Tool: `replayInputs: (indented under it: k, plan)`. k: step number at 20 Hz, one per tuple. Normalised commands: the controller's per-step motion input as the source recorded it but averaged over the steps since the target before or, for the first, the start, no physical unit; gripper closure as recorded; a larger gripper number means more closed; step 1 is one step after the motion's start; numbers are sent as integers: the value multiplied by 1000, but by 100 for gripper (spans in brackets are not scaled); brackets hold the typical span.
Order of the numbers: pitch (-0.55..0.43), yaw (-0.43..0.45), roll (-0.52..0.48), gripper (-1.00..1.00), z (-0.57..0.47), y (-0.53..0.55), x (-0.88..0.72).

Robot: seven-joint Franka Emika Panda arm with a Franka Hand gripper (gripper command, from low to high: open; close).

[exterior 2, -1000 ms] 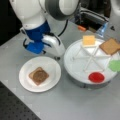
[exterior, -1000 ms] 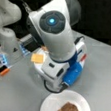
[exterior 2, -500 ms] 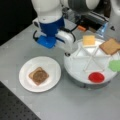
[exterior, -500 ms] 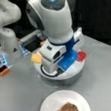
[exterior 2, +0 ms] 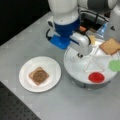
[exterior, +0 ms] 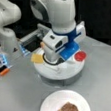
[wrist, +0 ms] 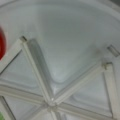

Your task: Ingredient selection for cheeseburger or sandwich

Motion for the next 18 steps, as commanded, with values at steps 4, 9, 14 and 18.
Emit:
replayInputs:
  k: [4, 9, 14, 18]
  plan:
    - [-185, -3, -216, -100, -170, 200, -486]
    - [-213, -7, -180, -100, -175, 149, -434]
    - [-255, -41, -156, -100, -231, 163, -388]
    - [-264, -64, -136, -100, -244, 196, -378]
